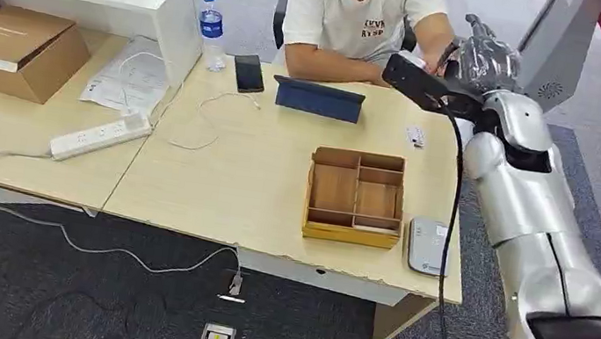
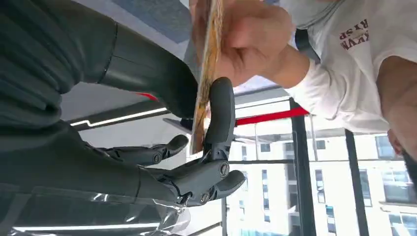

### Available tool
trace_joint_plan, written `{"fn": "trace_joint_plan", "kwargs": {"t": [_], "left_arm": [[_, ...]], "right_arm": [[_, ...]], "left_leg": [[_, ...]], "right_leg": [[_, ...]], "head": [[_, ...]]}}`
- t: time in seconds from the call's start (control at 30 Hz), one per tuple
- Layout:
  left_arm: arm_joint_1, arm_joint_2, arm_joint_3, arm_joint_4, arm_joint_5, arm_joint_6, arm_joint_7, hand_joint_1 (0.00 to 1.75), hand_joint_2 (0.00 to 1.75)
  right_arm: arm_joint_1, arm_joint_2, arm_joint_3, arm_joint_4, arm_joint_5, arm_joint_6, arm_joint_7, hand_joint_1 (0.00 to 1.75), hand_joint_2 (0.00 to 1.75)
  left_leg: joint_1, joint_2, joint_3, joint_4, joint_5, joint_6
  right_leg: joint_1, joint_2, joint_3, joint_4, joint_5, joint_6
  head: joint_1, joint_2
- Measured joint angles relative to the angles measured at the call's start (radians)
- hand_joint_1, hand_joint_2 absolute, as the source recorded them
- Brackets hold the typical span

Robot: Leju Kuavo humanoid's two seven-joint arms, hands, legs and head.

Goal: Pass the card to the sensor for recognition and then transmit it.

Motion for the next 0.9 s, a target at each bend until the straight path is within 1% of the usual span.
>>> {"fn": "trace_joint_plan", "kwargs": {"t": [0.13,0.37,0.4,0.53,0.67,0.7,0.9], "left_arm": [[0.005,0.002,0.0,0.0,0.015,0.002,0.0,0.0,0.0],[0.02,0.003,0.0,0.0,0.021,0.006,-0.002,0.0,0.0],[0.021,0.003,0.0,0.0,0.021,0.006,-0.002,0.0,0.0],[0.024,0.003,0.0,0.0,0.024,0.008,-0.002,0.0,0.0],[0.026,0.003,0.0,0.0,0.026,0.012,-0.001,0.0,0.0],[0.026,0.003,0.0,0.0,0.026,0.012,0.0,0.0,0.0],[0.03,0.003,0.0,0.0,0.032,0.018,0.002,0.0,0.0]], "right_arm": [[-0.027,0.028,0.002,0.049,0.011,0.003,0.003,1.75,1.75],[-0.031,0.06,0.003,0.107,0.012,-0.001,0.012,1.75,1.75],[-0.031,0.064,0.003,0.115,0.012,-0.001,0.012,0.0,1.75],[-0.034,0.072,0.004,0.132,0.011,-0.007,0.012,0.0,1.75],[-0.04,0.076,0.004,0.144,0.013,-0.035,0.012,0.0,1.75],[-0.042,0.077,0.004,0.148,0.013,-0.044,0.011,0.0,0.0],[-0.06,0.081,0.004,0.162,0.011,-0.087,-0.007,0.0,0.0]], "left_leg": [[0.0,0.0,0.0,0.0,0.0,0.0],[0.0,0.0,0.0,0.0,0.0,0.0],[0.0,0.0,0.0,0.0,0.0,0.0],[0.0,0.0,0.0,0.0,0.0,0.0],[0.0,0.0,0.0,0.0,0.0,0.0],[0.0,0.0,0.0,0.0,0.0,0.0],[0.0,0.0,0.0,0.0,0.0,0.0]], "right_leg": [[0.0,0.0,0.0,0.0,0.0,0.0],[0.001,0.0,0.0,0.0,0.0,0.0],[0.0,0.0,0.0,0.0,0.0,0.0],[0.0,0.0,0.0,0.0,0.0,0.0],[0.0,0.0,0.0,0.0,0.0,0.0],[0.0,0.0,0.0,0.0,0.0,0.0],[0.001,0.0,0.0,0.0,0.0,0.0]], "head": [[0.0,0.0],[0.0,0.0],[0.0,0.0],[0.0,0.0],[0.0,0.0],[0.0,0.0],[0.0,0.0]]}}
